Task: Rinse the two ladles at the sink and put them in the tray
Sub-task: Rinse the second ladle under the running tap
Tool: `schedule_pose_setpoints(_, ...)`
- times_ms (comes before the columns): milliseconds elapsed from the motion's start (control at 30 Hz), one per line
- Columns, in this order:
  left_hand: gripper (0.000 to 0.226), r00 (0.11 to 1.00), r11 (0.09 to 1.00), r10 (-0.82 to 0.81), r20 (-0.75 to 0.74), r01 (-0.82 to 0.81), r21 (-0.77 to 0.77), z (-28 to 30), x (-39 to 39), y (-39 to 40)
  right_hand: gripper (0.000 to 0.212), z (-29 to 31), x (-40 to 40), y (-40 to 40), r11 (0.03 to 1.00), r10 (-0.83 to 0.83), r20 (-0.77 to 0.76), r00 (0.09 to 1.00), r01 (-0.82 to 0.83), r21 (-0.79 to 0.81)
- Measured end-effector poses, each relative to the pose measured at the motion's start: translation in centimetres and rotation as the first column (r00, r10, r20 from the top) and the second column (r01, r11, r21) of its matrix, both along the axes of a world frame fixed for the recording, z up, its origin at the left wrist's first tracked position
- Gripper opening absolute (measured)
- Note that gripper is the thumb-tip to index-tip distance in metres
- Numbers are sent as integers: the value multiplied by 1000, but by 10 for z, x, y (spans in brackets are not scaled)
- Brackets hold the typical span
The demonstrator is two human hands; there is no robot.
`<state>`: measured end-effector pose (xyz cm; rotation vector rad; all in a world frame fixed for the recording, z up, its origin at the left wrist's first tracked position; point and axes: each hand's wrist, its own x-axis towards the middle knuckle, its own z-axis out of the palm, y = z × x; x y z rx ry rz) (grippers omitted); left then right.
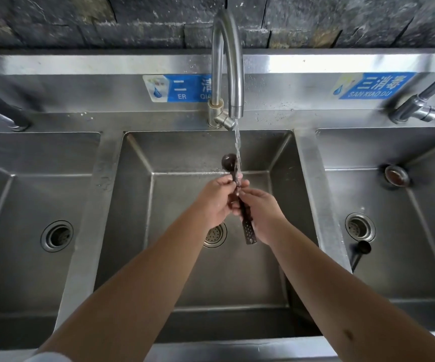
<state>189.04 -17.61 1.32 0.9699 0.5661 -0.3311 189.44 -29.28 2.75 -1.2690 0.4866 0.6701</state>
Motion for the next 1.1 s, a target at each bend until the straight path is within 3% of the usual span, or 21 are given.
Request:
schedule_pose_setpoints(367,30,986,996,59,158,-69,62,46,40,20,19,37,42,24,990,43,117,992,-58,127)
schedule_pose_setpoints(533,47,975,990,68,210,-92,108,68,57,29,16,56,52,33,966,-3,121,993,-28,257)
schedule_pose_setpoints(600,37,973,986,99,208,-124,111,73,61,32,16,60,55,37,958,-4,132,991,-34,285)
schedule_pose_setpoints(767,26,978,991,92,190,-108,78,66,52,32,16,52,46,40,979,-9,186,982,-29,200)
schedule_pose_setpoints(833,24,979,994,100,178,-107,32,55,41,27,11,38,35,33,999,41,290,956,-43,3)
schedule_pose_setpoints(933,22,989,994,97,110,-101,34,34,20,14,4,14,11,18,915,229,358,905,-74,-398)
schedule_pose_setpoints(1000,17,998,996,47,29,-49,77,19,2,7,5,4,-8,10,918,219,266,939,-105,-383)
schedule_pose_setpoints(1100,7,999,998,-31,-31,33,52,0,-22,-1,10,-2,-36,-4,983,100,92,991,-84,-162)
